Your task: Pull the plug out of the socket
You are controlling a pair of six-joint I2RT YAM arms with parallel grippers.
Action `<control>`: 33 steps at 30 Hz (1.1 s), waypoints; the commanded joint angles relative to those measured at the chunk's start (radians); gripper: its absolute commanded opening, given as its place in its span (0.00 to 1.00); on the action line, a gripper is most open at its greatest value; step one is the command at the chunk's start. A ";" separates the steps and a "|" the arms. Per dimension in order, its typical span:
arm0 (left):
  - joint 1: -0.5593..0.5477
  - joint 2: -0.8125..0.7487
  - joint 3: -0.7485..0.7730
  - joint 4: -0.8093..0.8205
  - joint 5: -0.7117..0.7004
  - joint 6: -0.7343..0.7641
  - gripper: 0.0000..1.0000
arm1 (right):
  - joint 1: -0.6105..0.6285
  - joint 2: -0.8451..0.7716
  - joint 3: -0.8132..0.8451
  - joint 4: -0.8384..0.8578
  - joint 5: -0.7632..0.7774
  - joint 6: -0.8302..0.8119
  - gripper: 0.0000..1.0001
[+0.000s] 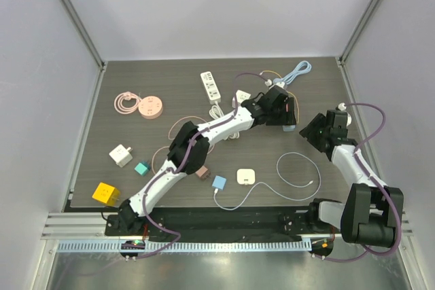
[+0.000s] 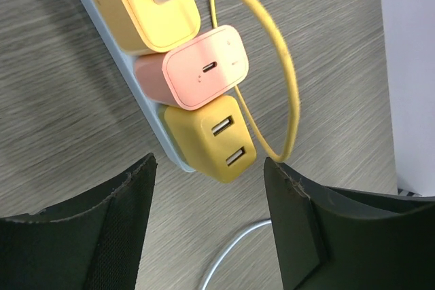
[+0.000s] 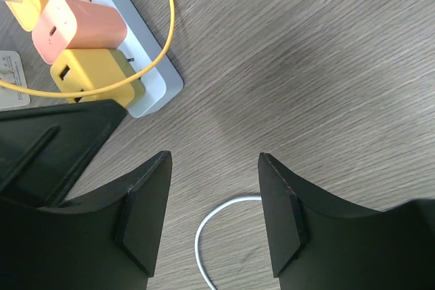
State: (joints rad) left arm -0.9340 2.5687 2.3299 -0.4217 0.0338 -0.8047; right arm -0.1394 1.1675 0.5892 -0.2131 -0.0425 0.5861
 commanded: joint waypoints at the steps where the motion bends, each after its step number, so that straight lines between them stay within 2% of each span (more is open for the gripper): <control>1: -0.009 0.019 0.043 0.024 -0.026 -0.001 0.66 | -0.005 0.003 -0.002 0.030 -0.010 0.004 0.59; 7: -0.009 0.038 0.063 0.009 -0.107 0.002 0.68 | -0.008 -0.009 -0.011 0.041 -0.023 0.001 0.59; 17: 0.006 0.097 0.135 0.037 -0.117 -0.008 0.63 | -0.011 0.001 -0.019 0.052 -0.037 0.000 0.60; 20: 0.015 0.104 0.141 0.046 -0.104 -0.021 0.50 | -0.014 0.009 -0.012 0.053 -0.042 -0.002 0.59; 21: 0.021 0.100 0.143 0.046 -0.101 -0.021 0.43 | -0.015 0.014 -0.011 0.055 -0.045 -0.002 0.60; 25: 0.027 0.065 0.120 0.043 -0.080 -0.008 0.30 | -0.016 0.070 0.017 0.070 -0.089 -0.026 0.61; 30: 0.040 -0.014 -0.007 0.040 -0.058 0.030 0.08 | -0.019 0.168 0.060 0.084 -0.158 -0.040 0.66; 33: 0.052 -0.073 -0.107 0.035 -0.013 0.033 0.01 | -0.019 0.179 0.055 0.127 -0.209 -0.032 0.67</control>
State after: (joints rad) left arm -0.8948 2.5839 2.3039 -0.3645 -0.0154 -0.8135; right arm -0.1532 1.3468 0.6029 -0.1608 -0.1829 0.5682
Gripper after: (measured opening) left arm 0.364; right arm 0.667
